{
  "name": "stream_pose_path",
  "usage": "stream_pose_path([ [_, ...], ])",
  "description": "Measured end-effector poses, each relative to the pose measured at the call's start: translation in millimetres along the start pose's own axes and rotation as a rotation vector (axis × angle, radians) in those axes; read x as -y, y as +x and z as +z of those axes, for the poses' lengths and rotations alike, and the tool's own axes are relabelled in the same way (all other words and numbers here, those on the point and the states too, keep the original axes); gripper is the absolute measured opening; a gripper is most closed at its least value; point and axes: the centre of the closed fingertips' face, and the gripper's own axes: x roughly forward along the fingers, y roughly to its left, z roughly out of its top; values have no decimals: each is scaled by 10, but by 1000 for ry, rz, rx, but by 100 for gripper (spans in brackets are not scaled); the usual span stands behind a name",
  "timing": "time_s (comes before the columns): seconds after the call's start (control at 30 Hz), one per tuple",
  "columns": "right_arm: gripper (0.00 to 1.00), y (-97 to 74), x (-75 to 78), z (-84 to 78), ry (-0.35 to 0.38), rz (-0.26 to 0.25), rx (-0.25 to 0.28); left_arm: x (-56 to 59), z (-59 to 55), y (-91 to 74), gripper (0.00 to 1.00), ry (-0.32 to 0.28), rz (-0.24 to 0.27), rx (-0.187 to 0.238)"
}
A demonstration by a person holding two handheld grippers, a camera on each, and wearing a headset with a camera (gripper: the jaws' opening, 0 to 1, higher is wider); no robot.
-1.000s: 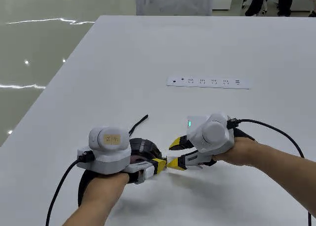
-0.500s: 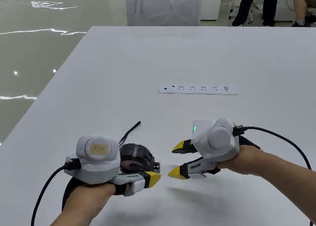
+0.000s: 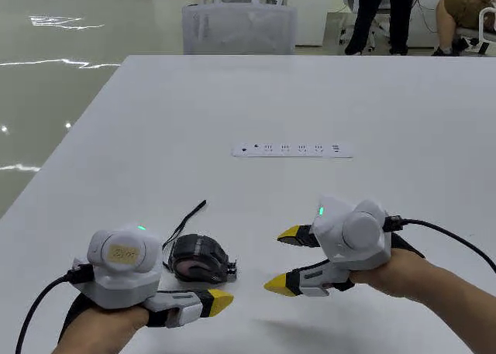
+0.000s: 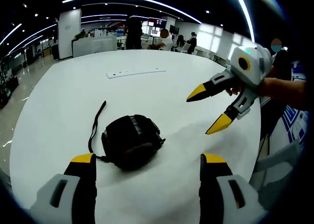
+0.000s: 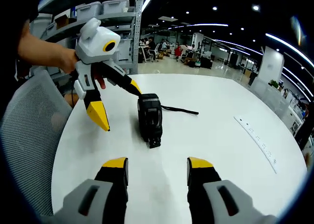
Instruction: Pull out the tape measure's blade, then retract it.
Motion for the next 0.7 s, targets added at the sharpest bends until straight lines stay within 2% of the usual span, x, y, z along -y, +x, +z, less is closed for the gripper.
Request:
stream_pose_path([
  [0.2,54,-126,-11,-53,50,-31,3,9,-15,-33,89,39,-30,-1],
  [0.37,59,-241,-72,-83,81,-48,3,65,-16,-83,92,65,-59,-1],
  [0.7,64,-476,-90,-152,136,-113,23,30,-36,-207,94,95,-68,0],
])
